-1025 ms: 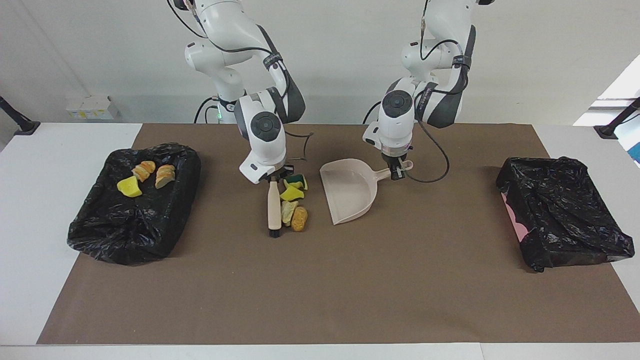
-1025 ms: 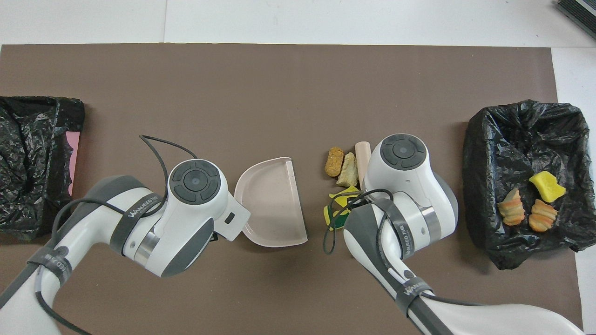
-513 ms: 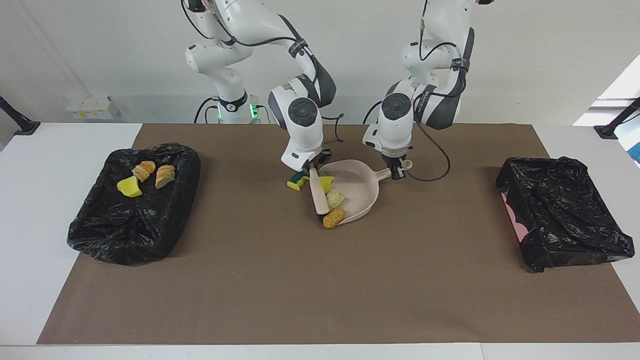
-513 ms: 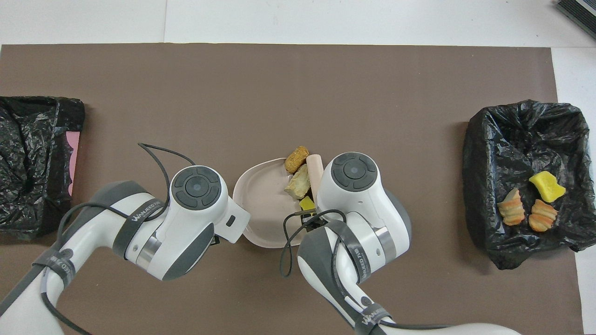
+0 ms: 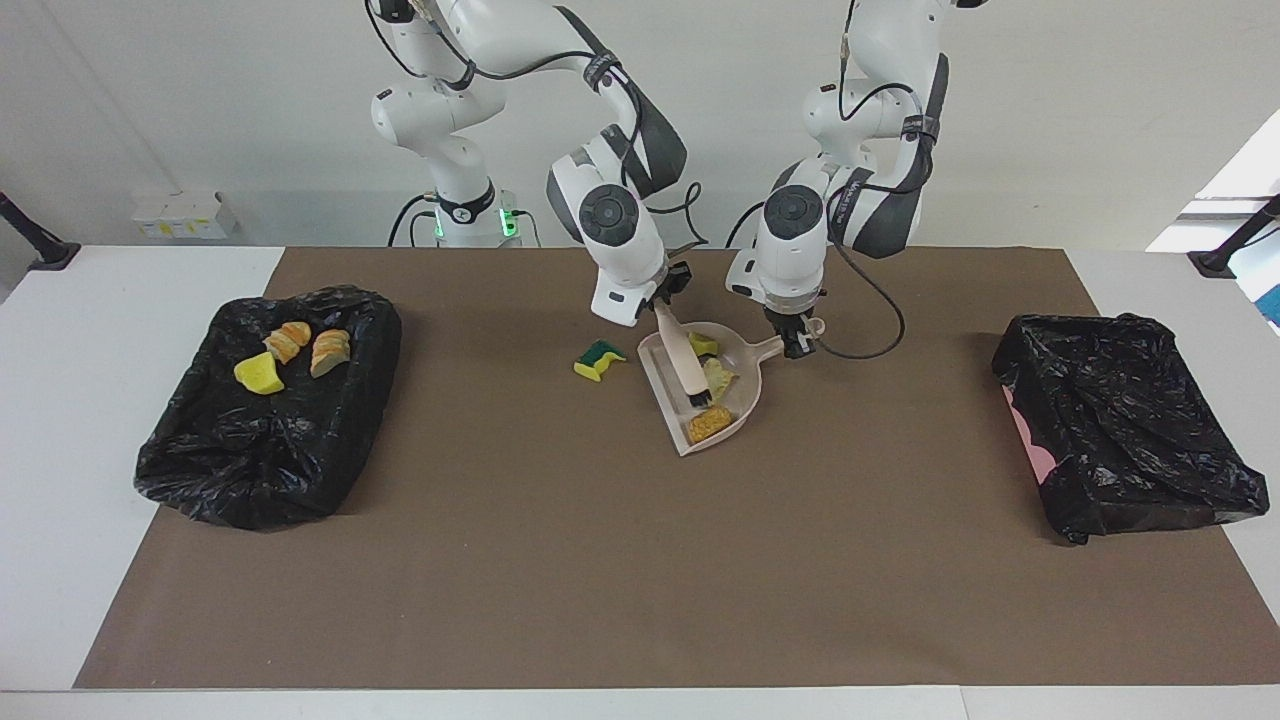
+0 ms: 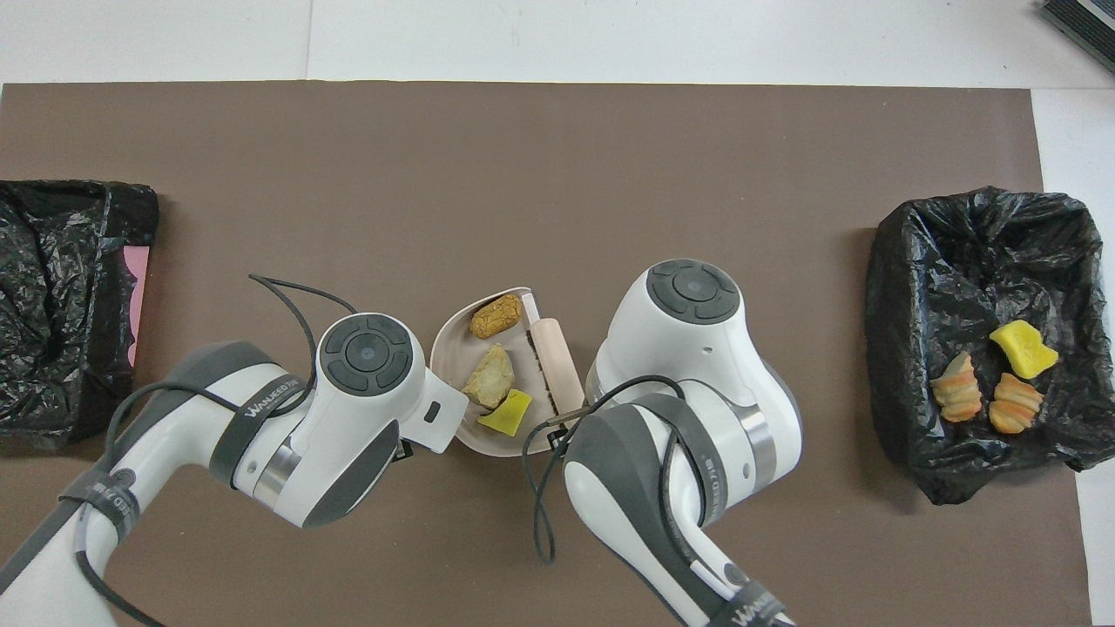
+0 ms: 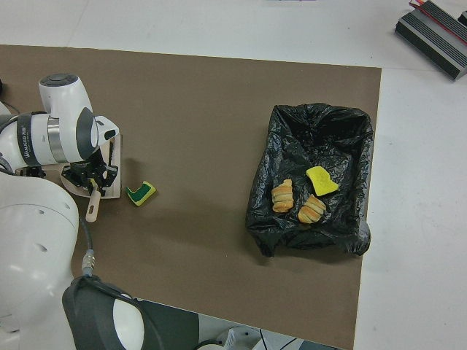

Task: Sweep and dump trash in bin
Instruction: 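Brush the trash into the dustpan held by the left gripper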

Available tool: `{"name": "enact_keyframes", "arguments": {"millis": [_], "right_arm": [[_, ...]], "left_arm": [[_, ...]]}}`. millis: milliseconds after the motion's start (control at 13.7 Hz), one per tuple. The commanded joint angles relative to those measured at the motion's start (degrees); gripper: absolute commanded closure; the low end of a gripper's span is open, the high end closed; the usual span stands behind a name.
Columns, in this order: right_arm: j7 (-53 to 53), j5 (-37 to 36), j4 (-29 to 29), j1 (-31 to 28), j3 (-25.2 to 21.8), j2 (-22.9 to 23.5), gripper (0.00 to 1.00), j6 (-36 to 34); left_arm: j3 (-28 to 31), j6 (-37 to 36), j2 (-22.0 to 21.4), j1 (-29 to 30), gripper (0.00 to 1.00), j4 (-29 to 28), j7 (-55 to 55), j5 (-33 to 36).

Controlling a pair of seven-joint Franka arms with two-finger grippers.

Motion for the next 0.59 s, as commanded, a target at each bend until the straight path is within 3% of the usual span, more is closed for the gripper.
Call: {"name": "enact_keyframes", "arguments": {"millis": [0,220,513], "right_arm": [[5.0,-7.7,-4.3,-1.8,0.3,-3.1,1.00,-1.4],[8.7,-9.8,-11.9,-5.5,0.3,-6.5,1.00,-0.1],[18.5,-10.2,-26.2,-4.8,0.7,-14.4,1.00,10.4]], "left_arm": [[-0.1,1.7,-1.8,0.6,1.00,-2.5,-1.4,0.8],[-0.1,2.2,-3.0,-0.3,1.00,-3.6,-1.3,0.9],[-0.1,2.5,-4.8,-2.5,1.00,-5.3,-1.3,1.2]]}}
